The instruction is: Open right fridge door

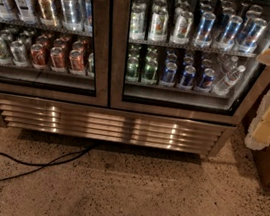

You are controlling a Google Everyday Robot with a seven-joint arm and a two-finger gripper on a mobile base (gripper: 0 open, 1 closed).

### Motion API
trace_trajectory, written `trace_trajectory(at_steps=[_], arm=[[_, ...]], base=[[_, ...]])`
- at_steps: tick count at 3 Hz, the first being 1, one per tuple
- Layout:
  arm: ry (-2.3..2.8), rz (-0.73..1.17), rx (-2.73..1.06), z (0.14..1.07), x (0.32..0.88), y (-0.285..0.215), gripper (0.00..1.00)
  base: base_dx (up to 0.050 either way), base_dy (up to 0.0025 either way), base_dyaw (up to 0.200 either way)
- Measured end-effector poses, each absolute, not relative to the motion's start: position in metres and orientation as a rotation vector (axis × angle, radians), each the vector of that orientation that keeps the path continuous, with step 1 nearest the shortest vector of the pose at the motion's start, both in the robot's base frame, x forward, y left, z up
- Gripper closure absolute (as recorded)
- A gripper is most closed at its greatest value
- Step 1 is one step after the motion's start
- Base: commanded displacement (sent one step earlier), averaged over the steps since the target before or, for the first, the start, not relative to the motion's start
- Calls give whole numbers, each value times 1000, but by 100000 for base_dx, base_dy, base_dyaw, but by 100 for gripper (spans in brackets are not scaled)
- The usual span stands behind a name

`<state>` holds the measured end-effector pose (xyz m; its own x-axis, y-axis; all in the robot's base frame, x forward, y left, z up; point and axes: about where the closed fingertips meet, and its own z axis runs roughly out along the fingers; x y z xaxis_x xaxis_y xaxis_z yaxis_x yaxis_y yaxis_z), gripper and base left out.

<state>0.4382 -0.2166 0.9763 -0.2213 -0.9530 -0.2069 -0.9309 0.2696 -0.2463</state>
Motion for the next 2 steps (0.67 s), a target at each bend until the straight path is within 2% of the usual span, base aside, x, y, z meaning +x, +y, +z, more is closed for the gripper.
trace_trajectory(at_steps=[2], arm=[[2201, -62, -1735, 977, 440, -206, 0]], base=[[0, 0, 0]])
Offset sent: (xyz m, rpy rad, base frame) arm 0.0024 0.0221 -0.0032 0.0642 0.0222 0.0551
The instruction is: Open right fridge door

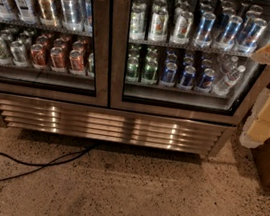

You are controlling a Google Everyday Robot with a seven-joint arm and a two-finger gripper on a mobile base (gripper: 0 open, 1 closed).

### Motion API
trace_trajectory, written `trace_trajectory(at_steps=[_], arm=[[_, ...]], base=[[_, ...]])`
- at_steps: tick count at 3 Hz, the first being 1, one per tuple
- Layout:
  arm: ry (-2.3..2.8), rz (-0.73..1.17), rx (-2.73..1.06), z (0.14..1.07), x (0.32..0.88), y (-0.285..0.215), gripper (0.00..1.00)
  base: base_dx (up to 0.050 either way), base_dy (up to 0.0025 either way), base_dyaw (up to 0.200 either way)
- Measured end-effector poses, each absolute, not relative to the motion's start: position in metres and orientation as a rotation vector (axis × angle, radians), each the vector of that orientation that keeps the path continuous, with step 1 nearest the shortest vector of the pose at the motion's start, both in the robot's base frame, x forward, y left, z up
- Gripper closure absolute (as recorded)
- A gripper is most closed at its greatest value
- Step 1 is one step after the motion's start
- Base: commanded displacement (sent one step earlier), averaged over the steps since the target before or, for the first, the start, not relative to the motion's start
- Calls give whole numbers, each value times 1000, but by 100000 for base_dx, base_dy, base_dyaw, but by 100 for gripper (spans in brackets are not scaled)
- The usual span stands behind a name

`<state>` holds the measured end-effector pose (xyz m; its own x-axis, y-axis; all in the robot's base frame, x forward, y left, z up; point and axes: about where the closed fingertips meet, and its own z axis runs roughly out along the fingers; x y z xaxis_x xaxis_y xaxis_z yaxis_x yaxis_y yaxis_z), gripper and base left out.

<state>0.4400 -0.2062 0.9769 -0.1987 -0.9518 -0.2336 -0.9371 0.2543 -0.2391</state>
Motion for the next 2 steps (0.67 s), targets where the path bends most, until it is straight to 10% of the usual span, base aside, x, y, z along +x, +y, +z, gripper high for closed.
trace_trajectory(at_steps=[2], arm=[[2112, 81, -1760, 974, 442, -189, 0]], base=[[0, 0, 0]])
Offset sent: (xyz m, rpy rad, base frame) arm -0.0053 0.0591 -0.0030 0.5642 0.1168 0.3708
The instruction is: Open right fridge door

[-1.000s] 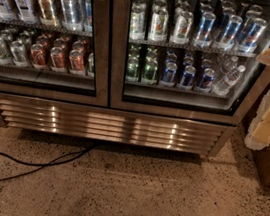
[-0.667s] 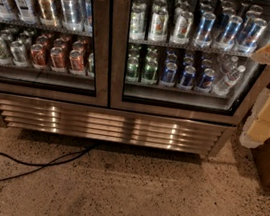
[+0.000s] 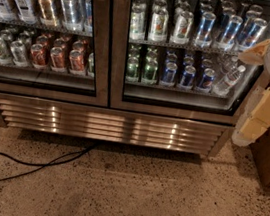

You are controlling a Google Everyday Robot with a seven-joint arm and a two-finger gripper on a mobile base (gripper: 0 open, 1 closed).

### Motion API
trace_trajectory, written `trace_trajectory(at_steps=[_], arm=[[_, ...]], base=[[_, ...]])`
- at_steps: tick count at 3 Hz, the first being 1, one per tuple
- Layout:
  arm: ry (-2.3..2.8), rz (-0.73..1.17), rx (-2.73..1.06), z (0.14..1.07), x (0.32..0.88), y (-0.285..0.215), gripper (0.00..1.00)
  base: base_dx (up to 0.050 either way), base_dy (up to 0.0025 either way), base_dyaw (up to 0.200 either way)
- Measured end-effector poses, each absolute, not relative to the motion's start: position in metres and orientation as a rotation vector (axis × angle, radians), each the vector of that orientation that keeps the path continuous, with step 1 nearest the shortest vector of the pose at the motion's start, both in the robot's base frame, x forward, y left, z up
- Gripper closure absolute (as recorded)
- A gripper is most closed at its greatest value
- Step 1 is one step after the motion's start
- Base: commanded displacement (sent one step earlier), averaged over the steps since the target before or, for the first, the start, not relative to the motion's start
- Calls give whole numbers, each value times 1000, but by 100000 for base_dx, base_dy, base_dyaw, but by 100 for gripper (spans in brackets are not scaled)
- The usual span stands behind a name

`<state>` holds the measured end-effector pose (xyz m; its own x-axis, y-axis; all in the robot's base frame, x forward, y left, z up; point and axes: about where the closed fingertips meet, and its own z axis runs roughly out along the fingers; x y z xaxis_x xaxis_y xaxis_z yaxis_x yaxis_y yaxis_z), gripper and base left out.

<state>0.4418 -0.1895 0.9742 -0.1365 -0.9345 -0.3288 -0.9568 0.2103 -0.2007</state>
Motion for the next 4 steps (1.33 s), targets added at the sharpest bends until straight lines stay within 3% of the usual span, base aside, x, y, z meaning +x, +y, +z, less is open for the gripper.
trace_trajectory(at_steps=[2, 4], arm=[[1641, 660, -1829, 943, 445, -122, 0], [1168, 1125, -1630, 1002, 413, -64, 0]], base=[[0, 0, 0], [0, 0, 0]])
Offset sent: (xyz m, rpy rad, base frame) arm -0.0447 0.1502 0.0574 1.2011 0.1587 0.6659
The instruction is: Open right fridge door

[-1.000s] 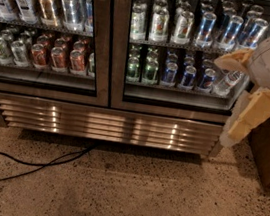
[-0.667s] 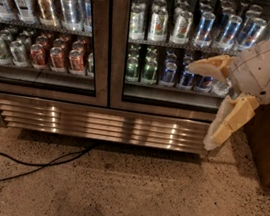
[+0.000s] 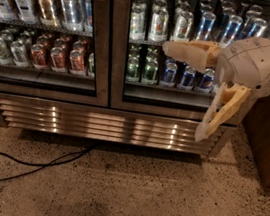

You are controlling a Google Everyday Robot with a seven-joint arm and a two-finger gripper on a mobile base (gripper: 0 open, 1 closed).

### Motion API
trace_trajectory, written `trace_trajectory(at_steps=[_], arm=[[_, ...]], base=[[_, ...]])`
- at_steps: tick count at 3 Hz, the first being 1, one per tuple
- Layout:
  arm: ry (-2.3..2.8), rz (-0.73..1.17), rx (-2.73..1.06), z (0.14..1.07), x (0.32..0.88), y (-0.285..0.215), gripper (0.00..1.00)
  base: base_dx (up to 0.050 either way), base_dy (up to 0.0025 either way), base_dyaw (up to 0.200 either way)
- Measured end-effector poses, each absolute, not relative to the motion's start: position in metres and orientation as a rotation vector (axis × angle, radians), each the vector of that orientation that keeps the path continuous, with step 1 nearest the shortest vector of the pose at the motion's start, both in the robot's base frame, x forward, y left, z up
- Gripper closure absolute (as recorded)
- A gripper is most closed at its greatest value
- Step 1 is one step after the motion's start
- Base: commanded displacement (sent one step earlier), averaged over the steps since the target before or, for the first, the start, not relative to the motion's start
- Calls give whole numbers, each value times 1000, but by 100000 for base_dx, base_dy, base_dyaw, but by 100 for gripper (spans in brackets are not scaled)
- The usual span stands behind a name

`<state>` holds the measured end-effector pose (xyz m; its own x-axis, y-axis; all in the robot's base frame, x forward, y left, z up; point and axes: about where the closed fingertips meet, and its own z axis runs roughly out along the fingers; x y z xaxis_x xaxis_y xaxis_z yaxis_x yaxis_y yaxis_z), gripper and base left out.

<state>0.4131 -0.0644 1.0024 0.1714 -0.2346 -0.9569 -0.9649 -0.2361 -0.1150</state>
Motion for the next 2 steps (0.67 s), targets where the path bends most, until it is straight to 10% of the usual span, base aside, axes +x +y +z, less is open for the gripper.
trace_trajectory(at_steps=[2], arm=[[967, 1280, -1488, 1053, 397, -53, 0]], base=[[0, 0, 0]])
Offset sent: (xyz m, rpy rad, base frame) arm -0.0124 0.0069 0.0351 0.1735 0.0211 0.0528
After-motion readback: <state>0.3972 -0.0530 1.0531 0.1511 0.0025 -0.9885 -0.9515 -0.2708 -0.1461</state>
